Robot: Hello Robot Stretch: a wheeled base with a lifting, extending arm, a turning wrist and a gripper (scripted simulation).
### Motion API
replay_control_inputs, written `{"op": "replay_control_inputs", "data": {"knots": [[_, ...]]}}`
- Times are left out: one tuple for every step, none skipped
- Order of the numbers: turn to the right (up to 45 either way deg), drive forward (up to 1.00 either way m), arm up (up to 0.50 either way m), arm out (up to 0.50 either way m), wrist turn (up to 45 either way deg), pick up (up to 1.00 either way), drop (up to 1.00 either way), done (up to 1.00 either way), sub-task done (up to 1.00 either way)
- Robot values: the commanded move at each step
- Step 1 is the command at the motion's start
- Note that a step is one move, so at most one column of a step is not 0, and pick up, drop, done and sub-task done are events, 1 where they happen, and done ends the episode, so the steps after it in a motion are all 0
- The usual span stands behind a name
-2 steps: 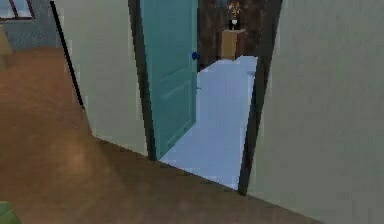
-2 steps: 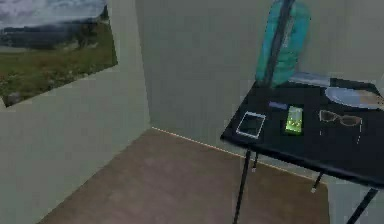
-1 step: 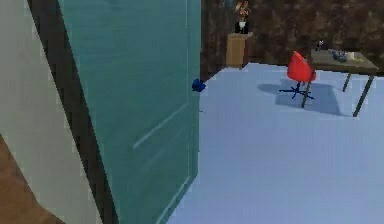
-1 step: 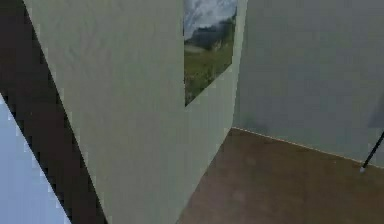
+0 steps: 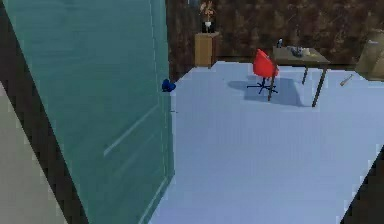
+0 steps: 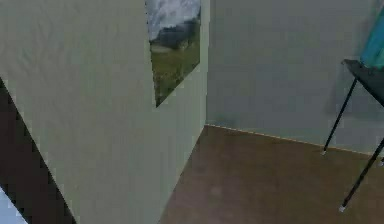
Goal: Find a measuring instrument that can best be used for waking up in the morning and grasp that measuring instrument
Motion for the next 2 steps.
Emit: {"op": "replay_control_inputs", "data": {"knots": [[0.0, 0.45, 0.0, 0.0, 0.0, 0.0, 0.0, 0.0, 0.0], [12.0, 0.0, 0.0, 0.0, 0.0, 0.0, 0.0, 0.0, 0.0]]}}
